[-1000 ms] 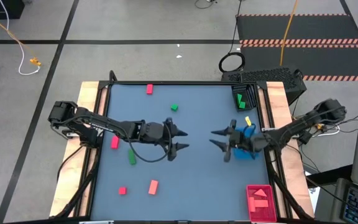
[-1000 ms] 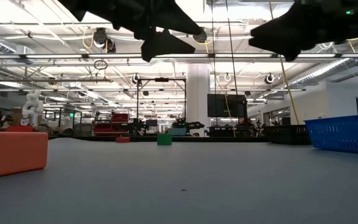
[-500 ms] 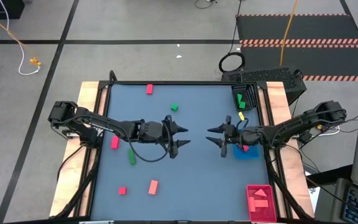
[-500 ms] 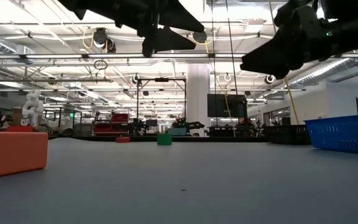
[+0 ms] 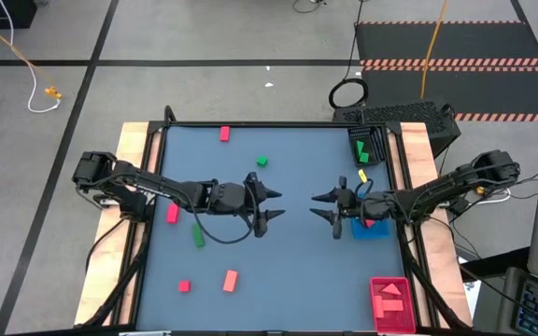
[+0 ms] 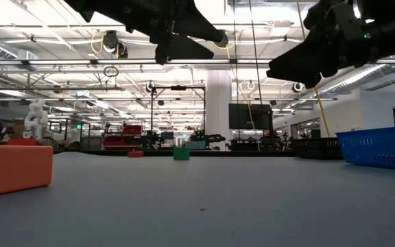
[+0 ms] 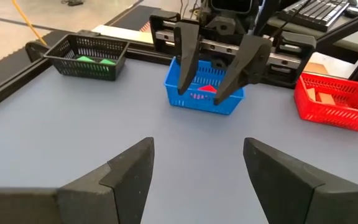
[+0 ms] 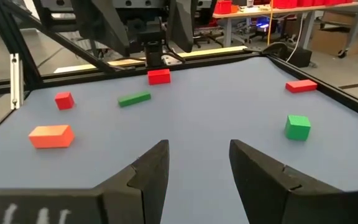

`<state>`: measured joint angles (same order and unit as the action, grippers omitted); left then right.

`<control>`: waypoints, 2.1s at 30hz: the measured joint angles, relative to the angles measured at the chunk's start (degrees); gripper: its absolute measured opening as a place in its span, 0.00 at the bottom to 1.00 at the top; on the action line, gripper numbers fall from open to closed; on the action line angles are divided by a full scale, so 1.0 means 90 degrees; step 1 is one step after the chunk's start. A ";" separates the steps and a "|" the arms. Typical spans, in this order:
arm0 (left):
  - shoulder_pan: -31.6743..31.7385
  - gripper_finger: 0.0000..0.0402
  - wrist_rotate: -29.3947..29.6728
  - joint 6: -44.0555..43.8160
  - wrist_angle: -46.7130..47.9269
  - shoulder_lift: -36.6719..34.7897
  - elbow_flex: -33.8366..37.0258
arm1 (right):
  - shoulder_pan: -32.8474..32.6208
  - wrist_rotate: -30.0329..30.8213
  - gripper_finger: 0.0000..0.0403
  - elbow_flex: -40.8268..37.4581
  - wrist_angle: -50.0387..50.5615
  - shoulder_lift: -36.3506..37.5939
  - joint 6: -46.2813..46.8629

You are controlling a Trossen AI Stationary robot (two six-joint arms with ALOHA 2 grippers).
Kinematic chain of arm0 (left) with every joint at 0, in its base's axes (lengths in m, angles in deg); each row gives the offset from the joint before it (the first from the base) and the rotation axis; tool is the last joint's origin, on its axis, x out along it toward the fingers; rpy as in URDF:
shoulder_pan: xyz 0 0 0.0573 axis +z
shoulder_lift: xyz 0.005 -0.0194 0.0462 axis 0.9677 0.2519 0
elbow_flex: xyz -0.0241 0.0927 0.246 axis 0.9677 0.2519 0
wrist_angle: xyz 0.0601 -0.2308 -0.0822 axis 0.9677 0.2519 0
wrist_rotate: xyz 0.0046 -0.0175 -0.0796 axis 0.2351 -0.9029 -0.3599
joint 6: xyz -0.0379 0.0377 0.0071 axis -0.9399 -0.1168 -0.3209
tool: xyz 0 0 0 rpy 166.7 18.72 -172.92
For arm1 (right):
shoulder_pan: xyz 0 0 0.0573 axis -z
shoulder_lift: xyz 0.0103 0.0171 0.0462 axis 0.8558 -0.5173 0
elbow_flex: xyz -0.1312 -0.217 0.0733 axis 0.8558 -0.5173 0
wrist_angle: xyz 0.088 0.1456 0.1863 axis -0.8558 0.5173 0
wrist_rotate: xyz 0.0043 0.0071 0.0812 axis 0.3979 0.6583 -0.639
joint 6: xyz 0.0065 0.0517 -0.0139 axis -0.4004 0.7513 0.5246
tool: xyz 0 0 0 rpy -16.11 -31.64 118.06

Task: Sort & place blocks by color
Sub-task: Put the orange block into the red bin

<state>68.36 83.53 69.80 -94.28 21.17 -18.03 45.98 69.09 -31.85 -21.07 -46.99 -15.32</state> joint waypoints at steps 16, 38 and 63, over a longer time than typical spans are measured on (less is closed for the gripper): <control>0.0320 0.62 0.0828 -0.0870 0.1406 0.0000 0.0000 | -0.0015 0.0002 0.39 0.0000 -0.0045 0.0000 0.0109; 0.0144 0.62 -0.1743 -0.1430 0.4249 0.0000 -0.0002 | -0.0012 0.0010 0.38 0.0002 -0.0042 -0.0041 0.0151; -0.2314 0.62 -0.0517 -0.5091 0.2791 0.0012 -0.0005 | 0.0240 -0.0324 0.38 0.0005 -0.0733 -0.0039 -0.0249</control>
<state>47.53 78.88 23.98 -69.16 21.28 -18.07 48.15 66.17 -31.80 -27.66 -47.34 -17.57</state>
